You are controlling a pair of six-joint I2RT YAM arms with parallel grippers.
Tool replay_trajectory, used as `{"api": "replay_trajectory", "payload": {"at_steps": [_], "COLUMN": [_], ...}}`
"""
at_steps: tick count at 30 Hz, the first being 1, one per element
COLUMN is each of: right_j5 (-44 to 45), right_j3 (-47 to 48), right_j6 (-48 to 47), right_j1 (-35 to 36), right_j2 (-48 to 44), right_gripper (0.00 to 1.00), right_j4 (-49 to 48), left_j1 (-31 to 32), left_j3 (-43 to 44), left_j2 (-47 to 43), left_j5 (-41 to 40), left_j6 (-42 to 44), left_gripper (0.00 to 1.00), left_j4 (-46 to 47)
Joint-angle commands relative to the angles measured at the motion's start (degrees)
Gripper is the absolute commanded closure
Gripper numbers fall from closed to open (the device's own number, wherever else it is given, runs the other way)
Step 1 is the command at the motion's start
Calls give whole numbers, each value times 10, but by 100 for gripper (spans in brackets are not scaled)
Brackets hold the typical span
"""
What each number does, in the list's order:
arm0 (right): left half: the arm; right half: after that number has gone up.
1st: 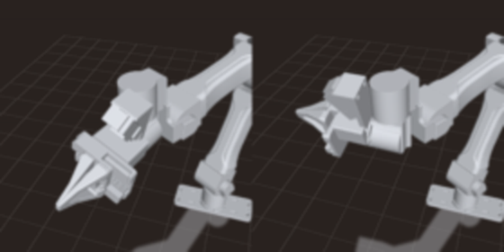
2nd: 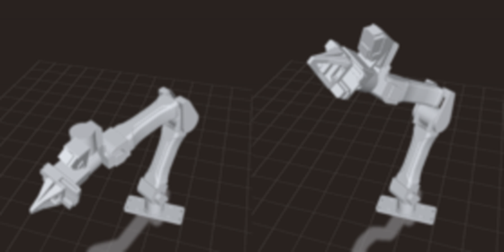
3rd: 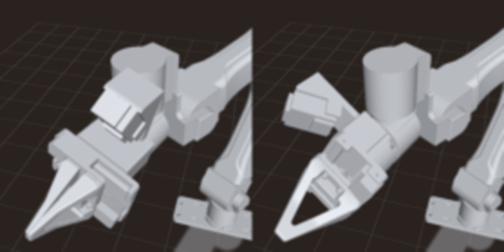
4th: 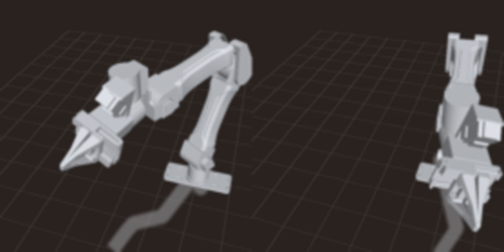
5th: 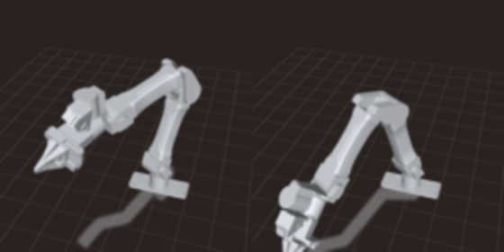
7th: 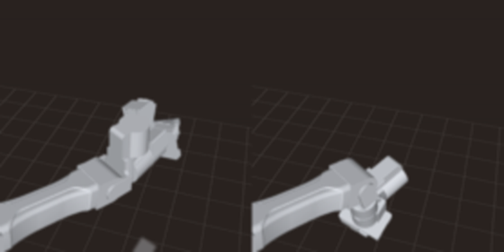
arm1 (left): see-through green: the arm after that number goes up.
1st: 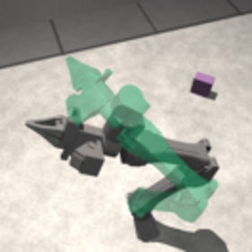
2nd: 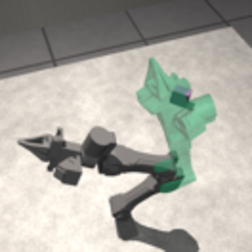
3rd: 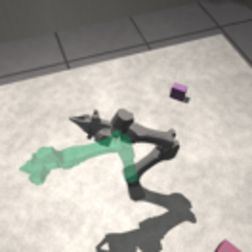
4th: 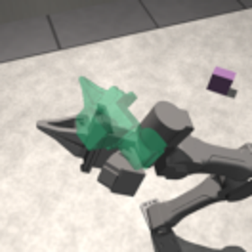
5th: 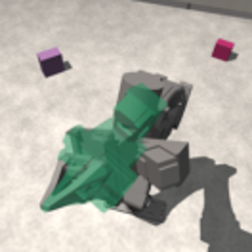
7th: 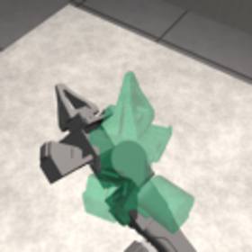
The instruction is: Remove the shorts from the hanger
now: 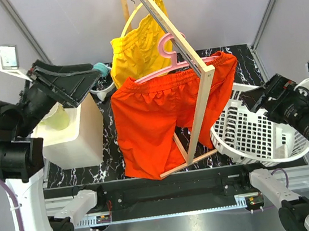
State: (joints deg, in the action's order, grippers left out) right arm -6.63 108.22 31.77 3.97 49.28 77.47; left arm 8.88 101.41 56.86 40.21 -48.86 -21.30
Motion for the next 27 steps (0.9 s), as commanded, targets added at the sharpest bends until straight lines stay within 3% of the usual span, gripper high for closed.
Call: {"api": "replay_trajectory", "payload": {"at_steps": [1,5,11,17,21,27], "right_j5": [-10,-38,-127,-181,-175,-189], "right_j3": [1,-22,-85,-123,-128,-96], "right_j6": [-5,1,5,20,19,2], "right_j1": [-2,-2,-2,-2,-2,-1], "right_j2": [8,3,-20,-34,-28,-6], "right_gripper": [0,0,0,0,0,0], "right_j4": [82,74,37,-11,-14,-3], "left_j1": [20,96,196,235,258,269], "left_j3": [-33,-53,20,120,140,143], "left_j2": [16,44,116,192,214,249], "left_j5": [22,3,-50,-87,-123,-116], "left_j6": [-17,-5,84,201,278,380], "left_gripper": [5,6,7,9,11,21], "left_j4": [1,-2,-53,-132,-160,-173]}}
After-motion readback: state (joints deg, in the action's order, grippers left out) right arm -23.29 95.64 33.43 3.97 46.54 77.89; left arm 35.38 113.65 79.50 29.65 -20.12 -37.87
